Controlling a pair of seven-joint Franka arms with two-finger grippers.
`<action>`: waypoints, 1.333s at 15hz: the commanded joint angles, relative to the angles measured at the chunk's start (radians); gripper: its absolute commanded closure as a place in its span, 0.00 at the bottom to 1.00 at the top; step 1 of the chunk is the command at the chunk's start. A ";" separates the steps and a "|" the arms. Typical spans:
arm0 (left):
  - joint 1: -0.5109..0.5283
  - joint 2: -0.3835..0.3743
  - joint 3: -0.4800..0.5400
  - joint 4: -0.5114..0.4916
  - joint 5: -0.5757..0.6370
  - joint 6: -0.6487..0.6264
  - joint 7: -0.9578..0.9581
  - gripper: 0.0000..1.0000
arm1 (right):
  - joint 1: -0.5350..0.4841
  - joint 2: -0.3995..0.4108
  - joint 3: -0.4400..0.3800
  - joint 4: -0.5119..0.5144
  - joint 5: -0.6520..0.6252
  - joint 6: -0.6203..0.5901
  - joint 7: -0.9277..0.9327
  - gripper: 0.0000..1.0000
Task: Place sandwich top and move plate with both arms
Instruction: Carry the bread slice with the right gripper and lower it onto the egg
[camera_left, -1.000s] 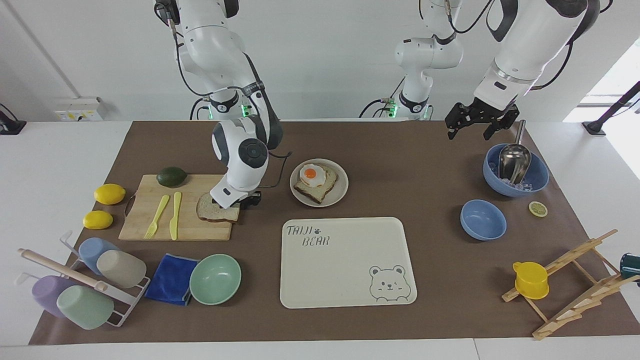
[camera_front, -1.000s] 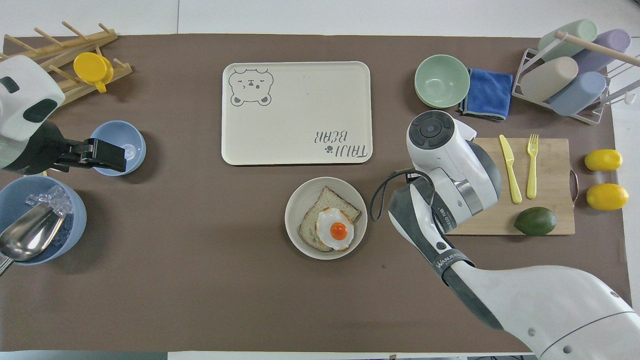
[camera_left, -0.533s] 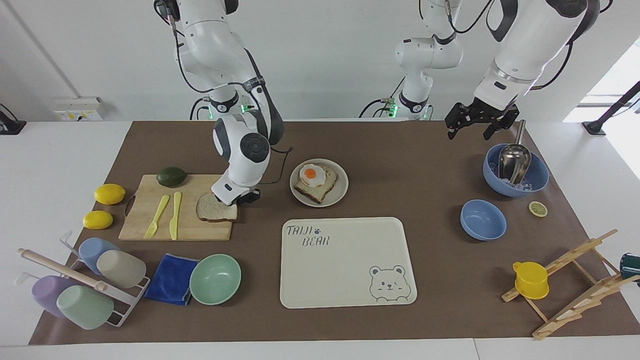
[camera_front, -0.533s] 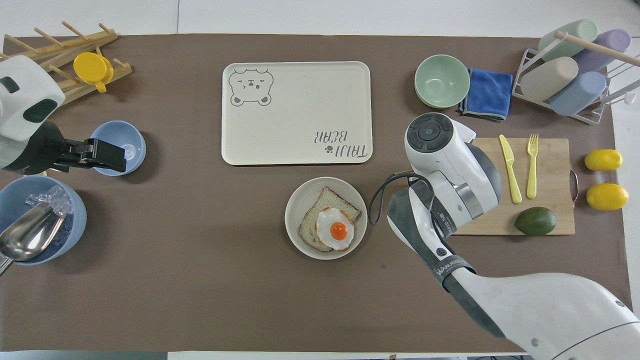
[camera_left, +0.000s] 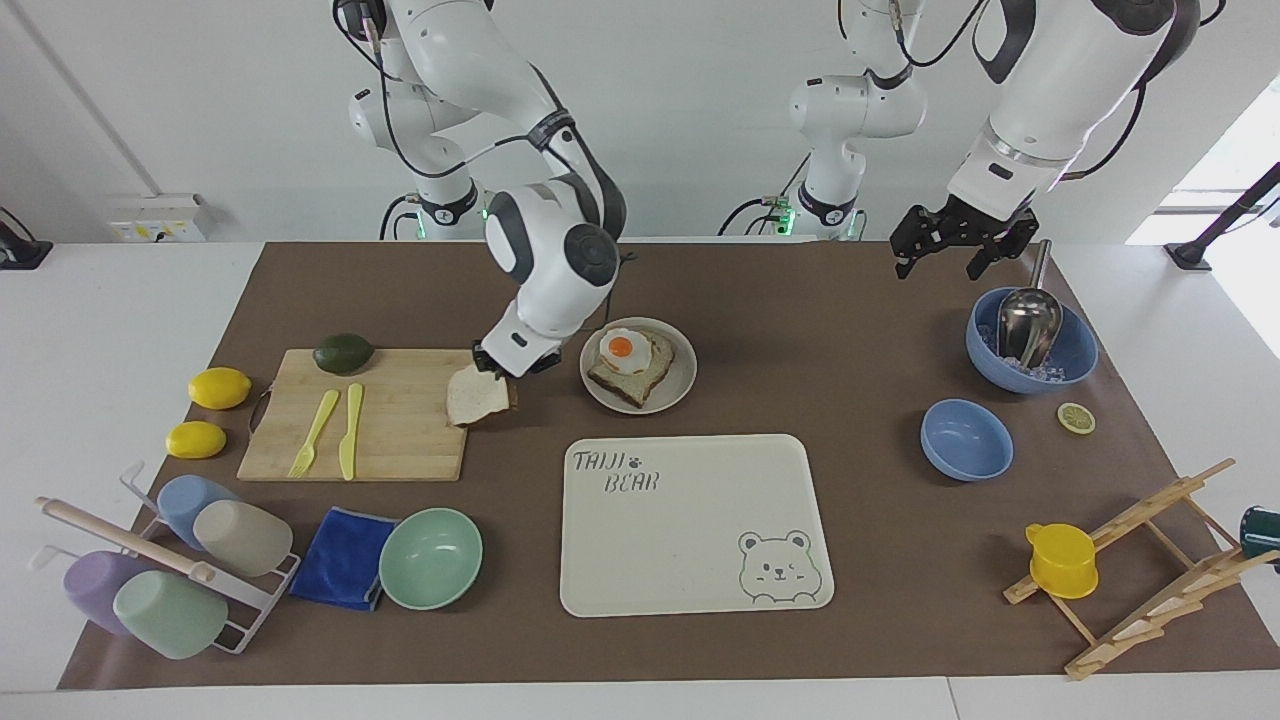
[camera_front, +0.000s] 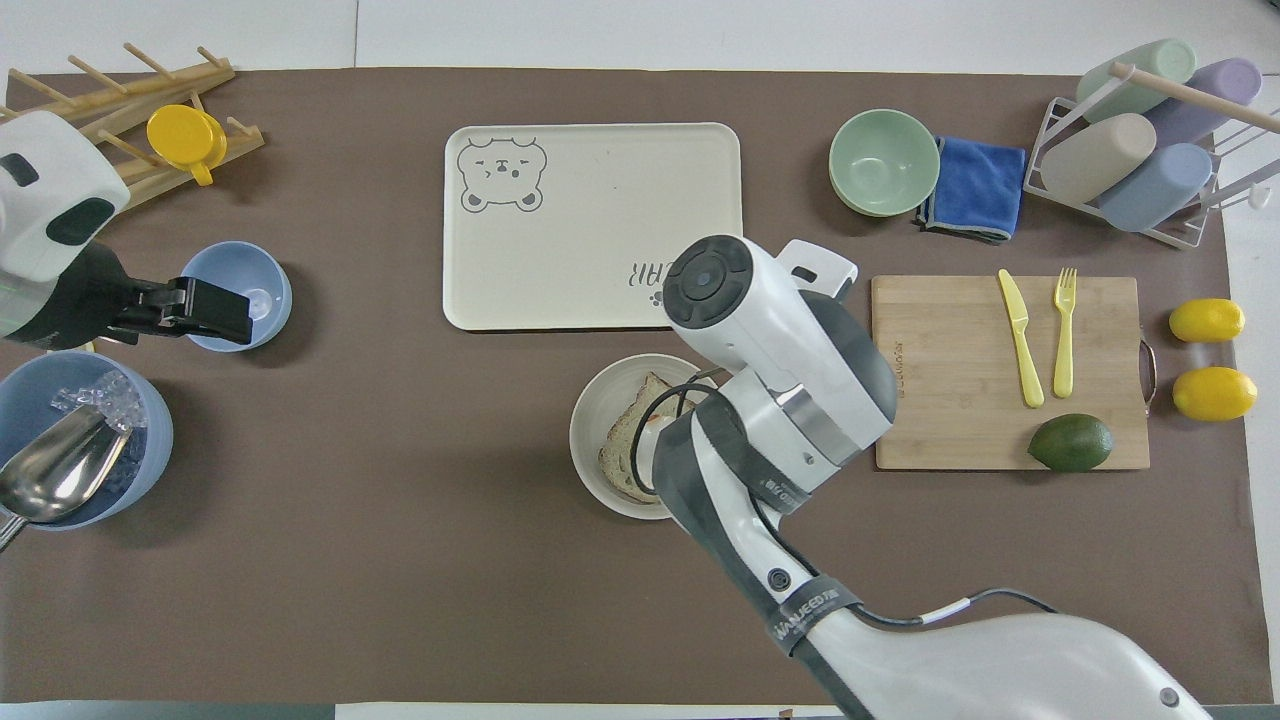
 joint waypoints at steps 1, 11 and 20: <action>0.013 -0.014 0.005 -0.016 0.013 -0.007 0.010 0.00 | 0.014 -0.003 0.023 0.064 -0.002 -0.047 0.055 1.00; 0.051 -0.032 0.005 -0.051 0.013 0.017 0.009 0.00 | 0.030 -0.008 0.135 0.055 0.248 0.128 0.244 1.00; 0.066 -0.043 0.005 -0.080 0.013 0.054 0.010 0.00 | 0.036 -0.042 0.137 -0.059 0.265 0.220 0.259 1.00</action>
